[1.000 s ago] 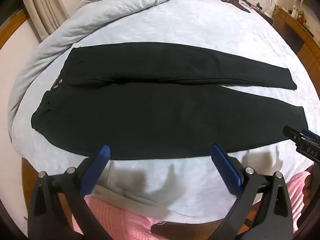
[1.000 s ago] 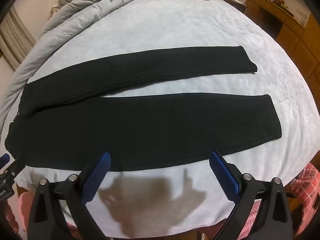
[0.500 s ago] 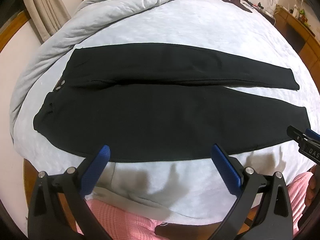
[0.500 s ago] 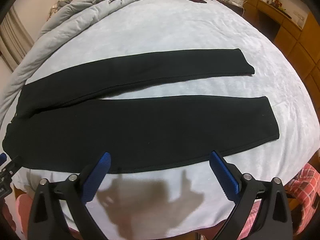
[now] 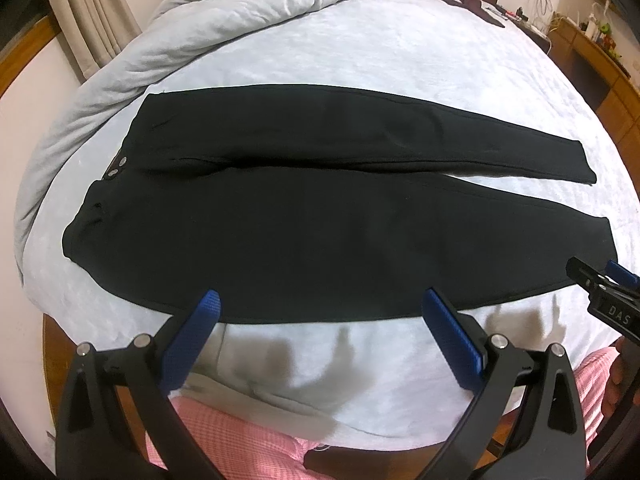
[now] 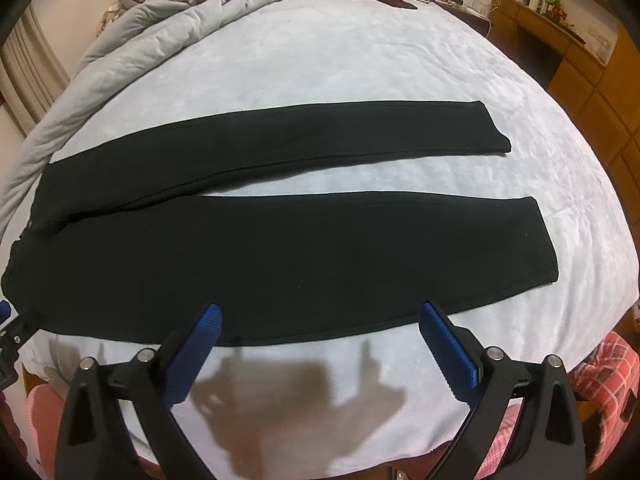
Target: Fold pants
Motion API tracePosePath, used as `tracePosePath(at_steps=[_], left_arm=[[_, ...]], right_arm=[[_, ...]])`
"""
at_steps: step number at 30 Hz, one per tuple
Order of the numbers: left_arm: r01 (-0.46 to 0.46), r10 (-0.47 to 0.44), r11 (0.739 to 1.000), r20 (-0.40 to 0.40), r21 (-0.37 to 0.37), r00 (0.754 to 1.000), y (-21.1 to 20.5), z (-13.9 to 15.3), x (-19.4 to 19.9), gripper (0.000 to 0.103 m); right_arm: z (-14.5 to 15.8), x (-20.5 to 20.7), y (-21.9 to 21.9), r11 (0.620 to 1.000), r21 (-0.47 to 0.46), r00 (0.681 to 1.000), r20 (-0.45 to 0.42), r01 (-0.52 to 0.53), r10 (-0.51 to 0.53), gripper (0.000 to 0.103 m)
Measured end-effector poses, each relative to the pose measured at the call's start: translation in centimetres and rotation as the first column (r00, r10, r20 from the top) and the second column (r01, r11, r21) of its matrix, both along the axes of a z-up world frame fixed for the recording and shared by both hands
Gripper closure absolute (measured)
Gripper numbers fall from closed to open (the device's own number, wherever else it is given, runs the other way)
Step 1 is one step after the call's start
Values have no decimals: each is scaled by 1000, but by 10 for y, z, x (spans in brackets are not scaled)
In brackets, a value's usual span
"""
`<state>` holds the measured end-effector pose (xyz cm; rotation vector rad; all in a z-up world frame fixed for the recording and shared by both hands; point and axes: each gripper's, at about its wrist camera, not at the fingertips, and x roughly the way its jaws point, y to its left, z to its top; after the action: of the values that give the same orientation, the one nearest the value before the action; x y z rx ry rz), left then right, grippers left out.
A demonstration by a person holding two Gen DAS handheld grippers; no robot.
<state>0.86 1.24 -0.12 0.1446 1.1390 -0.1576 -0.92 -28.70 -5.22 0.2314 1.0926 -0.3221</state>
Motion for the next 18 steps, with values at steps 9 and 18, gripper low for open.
tracePosePath(at_steps=[9, 18], left_arm=[[-10, 10, 1000, -12, 0, 1000, 2, -4, 3, 3], [-8, 8, 1000, -12, 2, 1000, 2, -4, 3, 3]], right_arm=[[2, 1, 4, 1000, -14, 1000, 1, -5, 5, 4], [4, 0, 6, 1000, -8, 1000, 7, -11, 11, 4]])
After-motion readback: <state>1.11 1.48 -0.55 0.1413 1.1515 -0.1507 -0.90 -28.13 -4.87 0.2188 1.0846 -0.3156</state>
